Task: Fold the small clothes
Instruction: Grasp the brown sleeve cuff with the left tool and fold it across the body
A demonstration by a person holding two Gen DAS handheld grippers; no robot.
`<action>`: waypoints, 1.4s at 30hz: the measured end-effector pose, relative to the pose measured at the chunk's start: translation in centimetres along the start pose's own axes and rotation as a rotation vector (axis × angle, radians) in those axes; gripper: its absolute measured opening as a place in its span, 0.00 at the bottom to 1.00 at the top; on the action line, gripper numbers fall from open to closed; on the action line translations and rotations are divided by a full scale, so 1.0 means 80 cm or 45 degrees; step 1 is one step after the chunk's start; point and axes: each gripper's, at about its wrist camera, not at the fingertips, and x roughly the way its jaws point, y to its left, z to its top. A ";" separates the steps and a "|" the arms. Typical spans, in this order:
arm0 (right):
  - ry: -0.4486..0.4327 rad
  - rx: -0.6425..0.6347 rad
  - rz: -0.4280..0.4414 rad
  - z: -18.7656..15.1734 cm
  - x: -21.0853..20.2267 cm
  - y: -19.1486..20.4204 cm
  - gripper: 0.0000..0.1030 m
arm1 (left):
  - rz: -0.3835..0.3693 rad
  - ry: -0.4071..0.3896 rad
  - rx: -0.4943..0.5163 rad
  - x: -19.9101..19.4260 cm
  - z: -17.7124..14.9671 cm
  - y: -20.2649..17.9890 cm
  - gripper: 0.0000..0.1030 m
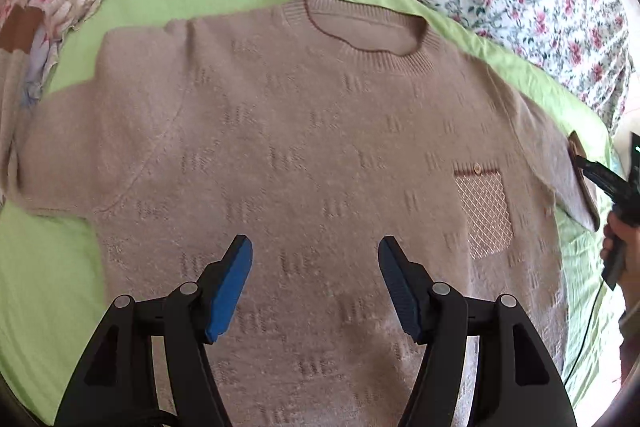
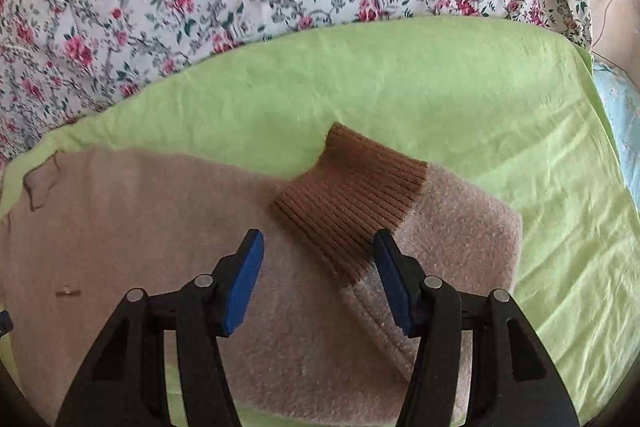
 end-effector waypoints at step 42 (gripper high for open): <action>0.132 -0.070 0.949 -0.139 -0.078 0.323 0.32 | -0.387 0.075 -0.319 0.042 0.026 0.088 0.70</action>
